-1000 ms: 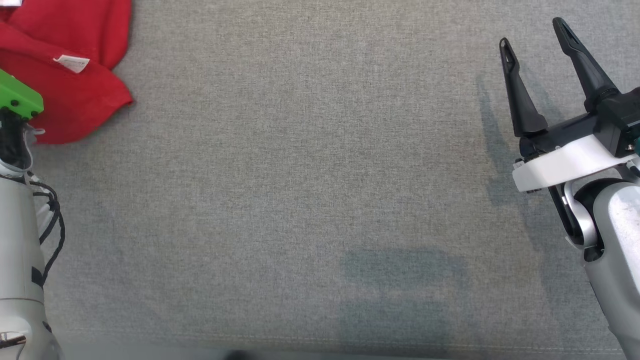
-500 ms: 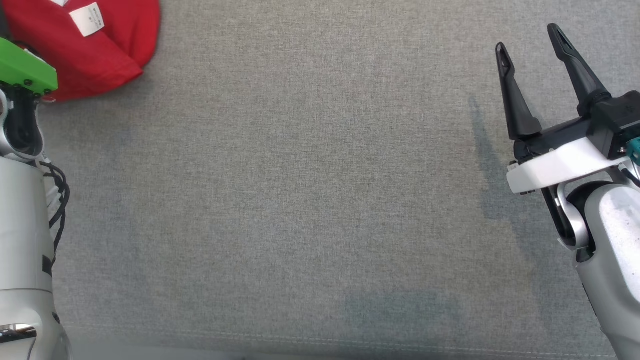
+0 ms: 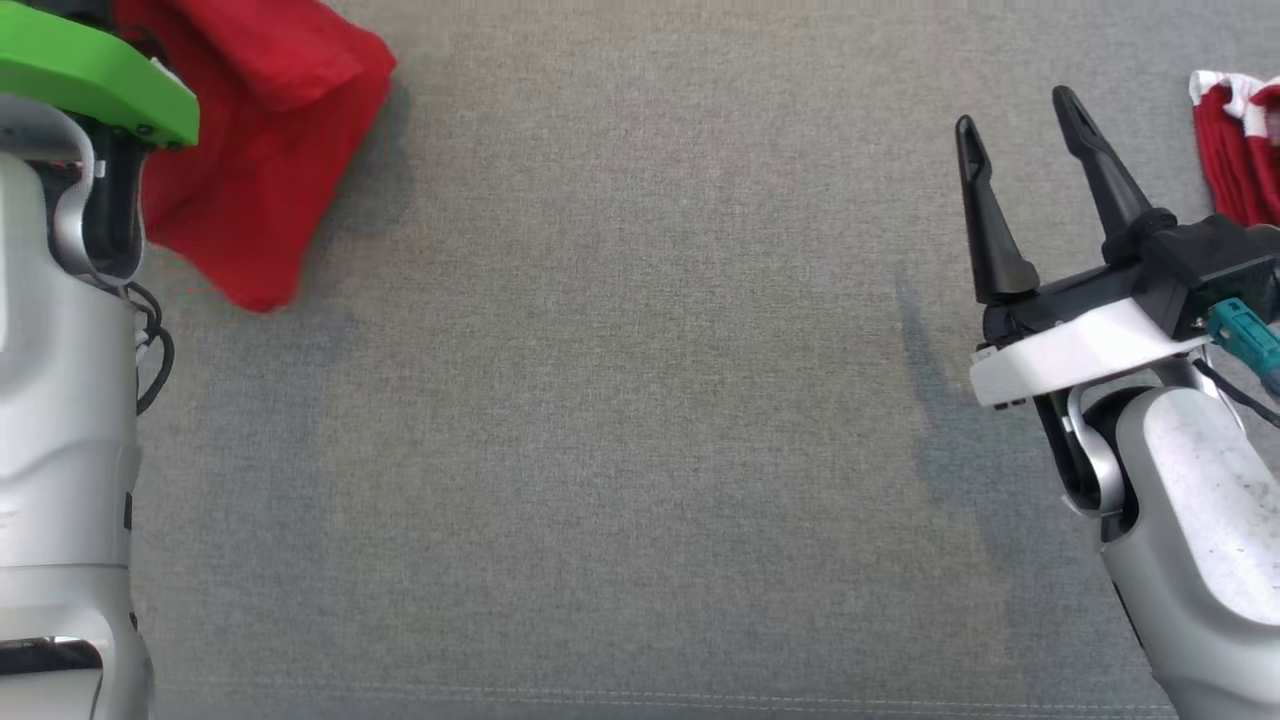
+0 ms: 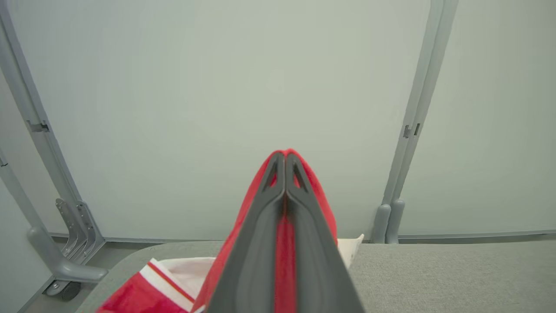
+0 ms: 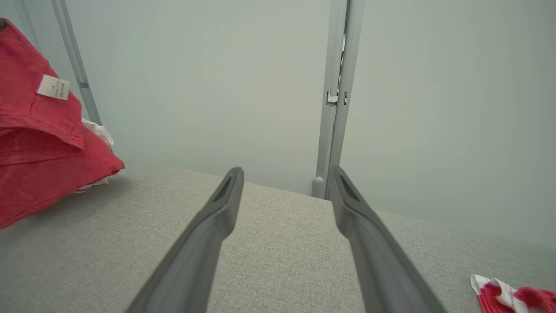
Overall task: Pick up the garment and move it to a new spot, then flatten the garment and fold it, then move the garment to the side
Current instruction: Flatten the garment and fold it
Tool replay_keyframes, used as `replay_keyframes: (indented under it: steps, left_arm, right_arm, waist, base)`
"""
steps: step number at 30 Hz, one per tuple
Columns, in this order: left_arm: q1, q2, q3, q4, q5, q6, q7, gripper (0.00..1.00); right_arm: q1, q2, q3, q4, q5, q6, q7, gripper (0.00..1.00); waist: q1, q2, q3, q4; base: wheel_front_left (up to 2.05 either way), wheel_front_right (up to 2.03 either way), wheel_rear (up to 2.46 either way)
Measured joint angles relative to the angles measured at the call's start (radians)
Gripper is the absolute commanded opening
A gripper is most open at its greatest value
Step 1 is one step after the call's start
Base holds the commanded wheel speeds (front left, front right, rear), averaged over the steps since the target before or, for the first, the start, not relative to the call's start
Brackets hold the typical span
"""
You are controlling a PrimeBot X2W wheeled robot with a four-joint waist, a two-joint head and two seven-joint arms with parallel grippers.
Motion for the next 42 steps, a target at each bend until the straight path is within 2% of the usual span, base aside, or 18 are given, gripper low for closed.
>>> replay_keyframes:
  steps: [7,12,14,19,21,28,34,42]
  left_arm:
    - [-0.010,-0.014,-0.082,-0.065,0.006,-0.009,0.019,0.00]
    - [-0.008,-0.043,-0.120,-0.104,-0.007,-0.010,0.046,0.00]
    - [0.000,-0.067,-0.135,-0.119,-0.017,-0.010,0.056,0.00]
    - [0.081,-0.167,-0.216,-0.168,-0.063,-0.010,0.070,0.00]
    - [0.119,-0.183,-0.253,-0.177,-0.079,-0.010,0.078,0.00]
    - [0.251,-0.160,-0.359,-0.177,-0.121,-0.010,0.088,0.00]
    - [0.282,-0.152,-0.427,-0.168,-0.127,-0.009,0.092,0.00]
    - [0.314,-0.148,-0.534,-0.132,-0.192,0.028,0.083,0.00]
  right_arm:
    - [0.030,0.045,0.012,0.042,0.016,0.000,-0.027,1.00]
    - [0.052,0.060,0.012,0.064,0.027,-0.009,-0.035,1.00]
    - [0.065,0.063,0.012,0.072,0.036,-0.009,-0.035,1.00]
    - [0.084,0.069,0.012,0.084,0.047,-0.010,-0.036,1.00]
    - [0.084,0.069,0.011,0.084,0.047,-0.010,-0.043,1.00]
    - [0.085,0.088,0.023,0.085,0.050,-0.009,-0.044,1.00]
    - [0.085,0.093,0.033,0.086,0.050,-0.009,-0.045,1.00]
    - [0.084,0.106,0.037,0.105,0.059,-0.008,-0.054,1.00]
  waist:
    - [-0.0001,0.0000,-0.068,-0.050]
    - [-0.0001,0.0000,-0.107,-0.104]
    - [-0.0001,0.0000,-0.121,-0.127]
    - [-0.0001,0.0001,-0.149,-0.186]
    - [-0.0001,0.0000,-0.158,-0.208]
    - [-0.0001,0.0000,-0.171,-0.281]
    - [-0.0001,0.0000,-0.163,-0.344]
    - [-0.0001,0.0000,-0.135,-0.420]
  base:
    - [0.00,0.00,0.00]
    - [0.00,0.00,0.00]
    - [0.00,0.00,0.00]
    - [0.00,0.00,0.00]
    - [0.00,0.00,0.00]
    - [0.00,0.00,0.00]
    - [0.00,0.00,0.00]
    - [0.00,0.00,0.00]
